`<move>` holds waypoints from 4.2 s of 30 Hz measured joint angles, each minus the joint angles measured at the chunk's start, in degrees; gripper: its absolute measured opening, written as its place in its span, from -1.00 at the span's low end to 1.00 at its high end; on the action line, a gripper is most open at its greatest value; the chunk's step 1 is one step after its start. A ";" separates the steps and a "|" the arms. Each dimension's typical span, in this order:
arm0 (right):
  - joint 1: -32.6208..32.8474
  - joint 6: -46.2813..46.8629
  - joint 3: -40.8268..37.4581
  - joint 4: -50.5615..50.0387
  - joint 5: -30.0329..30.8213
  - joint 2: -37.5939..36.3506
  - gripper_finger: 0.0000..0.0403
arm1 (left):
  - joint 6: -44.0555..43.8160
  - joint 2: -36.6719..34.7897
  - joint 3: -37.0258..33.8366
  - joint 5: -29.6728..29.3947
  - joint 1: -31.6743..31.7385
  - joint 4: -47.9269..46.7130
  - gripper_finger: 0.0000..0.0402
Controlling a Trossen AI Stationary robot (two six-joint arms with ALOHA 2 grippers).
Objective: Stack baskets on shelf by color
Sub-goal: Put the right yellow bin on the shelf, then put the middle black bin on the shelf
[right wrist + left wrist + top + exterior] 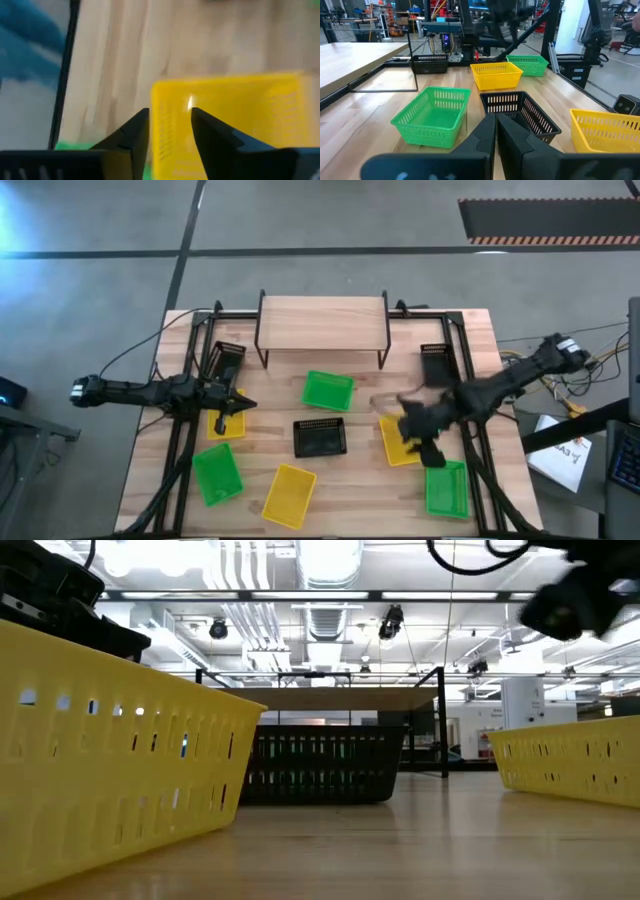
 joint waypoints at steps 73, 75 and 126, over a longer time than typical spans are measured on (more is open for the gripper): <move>-36.21 -30.70 83.29 -33.56 18.11 54.43 -0.96 | 0.02 -0.02 0.00 0.00 -0.01 -0.04 -1.00; -37.79 -32.82 81.87 -31.73 19.66 54.39 -0.96 | 0.02 0.03 0.00 0.01 -0.01 0.00 -1.00; -36.29 -30.58 67.27 -30.99 2.52 35.40 -0.27 | 0.02 -0.04 0.00 0.02 -0.01 -0.02 -1.00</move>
